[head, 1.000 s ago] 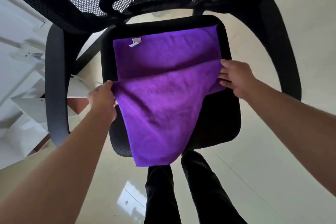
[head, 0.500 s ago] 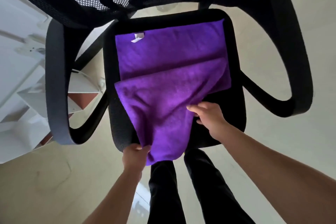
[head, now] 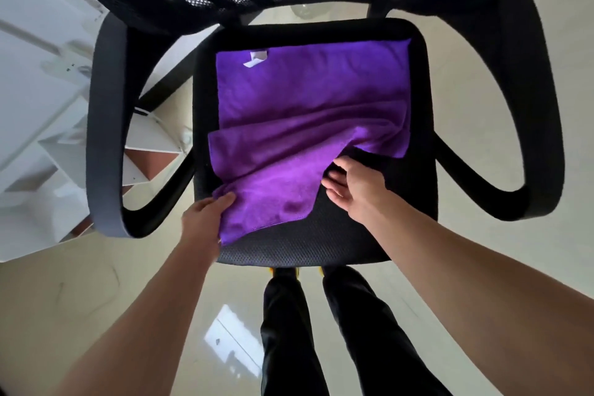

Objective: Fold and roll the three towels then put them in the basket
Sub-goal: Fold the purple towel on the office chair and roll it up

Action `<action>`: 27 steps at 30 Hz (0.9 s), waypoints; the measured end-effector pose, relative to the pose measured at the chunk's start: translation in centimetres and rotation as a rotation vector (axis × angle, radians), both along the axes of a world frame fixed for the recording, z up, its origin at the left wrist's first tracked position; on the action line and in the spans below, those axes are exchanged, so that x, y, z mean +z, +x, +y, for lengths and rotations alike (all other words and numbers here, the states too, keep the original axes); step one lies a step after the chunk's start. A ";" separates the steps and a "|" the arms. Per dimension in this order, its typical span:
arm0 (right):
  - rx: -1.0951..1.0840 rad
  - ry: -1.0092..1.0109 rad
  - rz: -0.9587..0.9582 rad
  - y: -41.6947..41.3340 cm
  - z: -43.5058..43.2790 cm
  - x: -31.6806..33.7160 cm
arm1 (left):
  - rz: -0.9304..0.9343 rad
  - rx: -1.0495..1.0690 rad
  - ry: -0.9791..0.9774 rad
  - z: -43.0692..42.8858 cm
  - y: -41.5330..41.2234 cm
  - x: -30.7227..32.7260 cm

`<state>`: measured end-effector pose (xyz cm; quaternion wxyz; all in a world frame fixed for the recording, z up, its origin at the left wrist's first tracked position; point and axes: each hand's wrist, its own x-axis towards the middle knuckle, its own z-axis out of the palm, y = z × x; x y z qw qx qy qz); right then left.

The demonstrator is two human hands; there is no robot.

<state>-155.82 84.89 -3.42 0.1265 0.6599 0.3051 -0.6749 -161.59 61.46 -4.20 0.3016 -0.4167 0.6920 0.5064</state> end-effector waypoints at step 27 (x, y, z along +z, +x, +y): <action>0.172 0.434 0.013 1.8 7.4 3.9 | -0.011 0.210 0.072 0.1 0.8 3.6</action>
